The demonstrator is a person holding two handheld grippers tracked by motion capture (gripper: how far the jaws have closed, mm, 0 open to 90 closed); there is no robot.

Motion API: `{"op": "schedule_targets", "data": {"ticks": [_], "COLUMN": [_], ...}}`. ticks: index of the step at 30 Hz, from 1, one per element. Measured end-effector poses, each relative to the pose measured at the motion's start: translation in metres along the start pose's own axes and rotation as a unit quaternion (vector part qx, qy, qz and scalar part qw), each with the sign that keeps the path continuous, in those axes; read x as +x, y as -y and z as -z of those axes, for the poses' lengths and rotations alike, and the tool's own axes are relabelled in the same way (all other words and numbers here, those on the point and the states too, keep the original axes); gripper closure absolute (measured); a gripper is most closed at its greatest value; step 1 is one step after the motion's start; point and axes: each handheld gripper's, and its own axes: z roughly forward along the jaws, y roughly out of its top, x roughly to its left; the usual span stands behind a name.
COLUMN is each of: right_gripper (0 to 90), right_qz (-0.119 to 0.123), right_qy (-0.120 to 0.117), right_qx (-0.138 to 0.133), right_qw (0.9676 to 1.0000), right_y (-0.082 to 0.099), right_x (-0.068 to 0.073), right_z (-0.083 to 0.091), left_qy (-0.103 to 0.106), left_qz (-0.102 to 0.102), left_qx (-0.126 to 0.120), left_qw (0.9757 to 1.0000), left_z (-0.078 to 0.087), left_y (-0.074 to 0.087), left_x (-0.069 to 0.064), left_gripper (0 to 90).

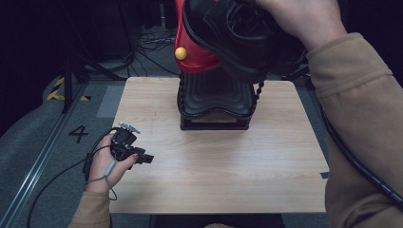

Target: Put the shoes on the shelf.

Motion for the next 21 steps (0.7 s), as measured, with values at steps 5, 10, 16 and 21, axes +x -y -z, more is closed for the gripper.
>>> {"op": "schedule_targets", "data": {"ticks": [5, 10, 16, 21], "right_gripper": [81.4, 81.4, 81.4, 81.4], "right_qz": [-0.021, -0.039, -0.068, -0.085], "right_qy": [0.01, 0.026, 0.034, 0.043], "right_qx": [-0.007, -0.02, -0.041, -0.064], "right_qw": [0.9997, 0.9987, 0.9962, 0.9934], "right_y": [-0.026, -0.043, -0.056, -0.064], "right_x": [-0.004, -0.005, -0.008, -0.008], "right_z": [-0.008, -0.014, -0.024, -0.029], "left_qy": [0.009, 0.011, 0.018, 0.02], "left_qz": [0.0, 0.003, 0.0, -0.001], "left_qx": [-0.004, -0.007, -0.012, -0.024], "left_qw": [1.0, 0.9999, 0.9998, 0.9995], "left_z": [0.0, 0.0, 0.001, 0.006], "left_y": [0.0, 0.0, 0.0, 0.001], "left_x": [0.003, 0.005, 0.002, 0.002], "left_gripper": [49.9, 49.9, 49.9, 49.9]}}
